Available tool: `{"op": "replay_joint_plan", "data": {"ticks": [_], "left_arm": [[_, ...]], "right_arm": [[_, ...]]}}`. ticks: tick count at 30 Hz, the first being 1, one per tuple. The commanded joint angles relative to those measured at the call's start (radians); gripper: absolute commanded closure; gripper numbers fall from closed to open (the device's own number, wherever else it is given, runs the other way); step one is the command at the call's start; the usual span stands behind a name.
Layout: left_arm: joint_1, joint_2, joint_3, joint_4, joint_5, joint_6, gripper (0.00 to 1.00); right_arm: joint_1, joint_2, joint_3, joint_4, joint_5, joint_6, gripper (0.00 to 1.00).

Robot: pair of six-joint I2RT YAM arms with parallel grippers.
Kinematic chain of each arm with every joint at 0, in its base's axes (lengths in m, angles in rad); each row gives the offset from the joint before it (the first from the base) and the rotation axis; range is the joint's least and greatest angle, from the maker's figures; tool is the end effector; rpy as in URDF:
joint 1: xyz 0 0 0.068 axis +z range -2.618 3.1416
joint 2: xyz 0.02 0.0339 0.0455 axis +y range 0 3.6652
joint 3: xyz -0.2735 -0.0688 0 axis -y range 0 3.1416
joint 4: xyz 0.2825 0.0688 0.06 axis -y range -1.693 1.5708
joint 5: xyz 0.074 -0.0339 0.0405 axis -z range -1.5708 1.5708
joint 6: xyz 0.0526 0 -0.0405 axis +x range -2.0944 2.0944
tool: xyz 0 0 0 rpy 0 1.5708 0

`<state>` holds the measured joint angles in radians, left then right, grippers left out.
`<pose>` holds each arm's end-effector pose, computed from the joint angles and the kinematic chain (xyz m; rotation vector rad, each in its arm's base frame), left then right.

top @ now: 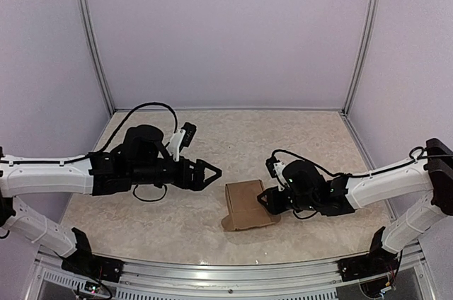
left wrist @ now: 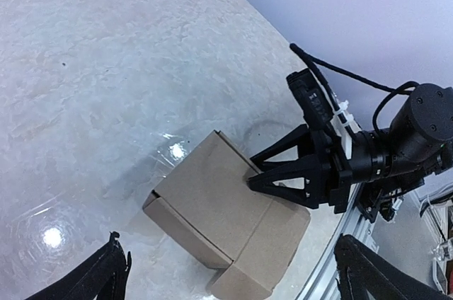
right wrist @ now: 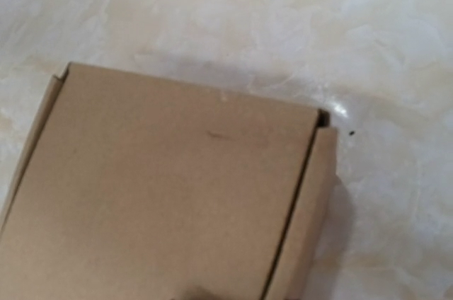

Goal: Fold the paper box

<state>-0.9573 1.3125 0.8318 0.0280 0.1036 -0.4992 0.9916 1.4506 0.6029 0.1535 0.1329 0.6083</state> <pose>0.1924 -0.2827 0.2452 0.5629 2.1033 -0.9904 0.1788 0.2607 0.1322 -0.3763 2.3246 0.6822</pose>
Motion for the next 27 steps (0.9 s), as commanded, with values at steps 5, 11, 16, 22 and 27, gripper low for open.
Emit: {"op": "replay_joint_plan", "data": {"ticks": [5, 11, 16, 22, 27], "left_arm": [[0.152, -0.109, -0.244, 0.234, 0.124, -0.17, 0.01], [0.153, -0.026, -0.24, 0.204, 0.181, -0.214, 0.01], [0.142, 0.092, -0.248, 0.299, 0.237, -0.281, 0.01], [0.139, 0.219, -0.269, 0.457, 0.261, -0.428, 0.01], [0.138, 0.298, -0.272, 0.552, 0.281, -0.525, 0.02]], "right_arm": [[-0.008, 0.026, -0.005, -0.055, 0.038, -0.004, 0.68], [-0.007, 0.035, -0.011, -0.03, 0.045, 0.011, 0.68], [-0.007, 0.056, -0.004, -0.017, 0.039, 0.016, 0.68], [-0.008, 0.06, -0.008, 0.004, 0.032, 0.03, 0.68], [-0.007, 0.078, -0.016, 0.049, 0.032, 0.061, 0.71]]}}
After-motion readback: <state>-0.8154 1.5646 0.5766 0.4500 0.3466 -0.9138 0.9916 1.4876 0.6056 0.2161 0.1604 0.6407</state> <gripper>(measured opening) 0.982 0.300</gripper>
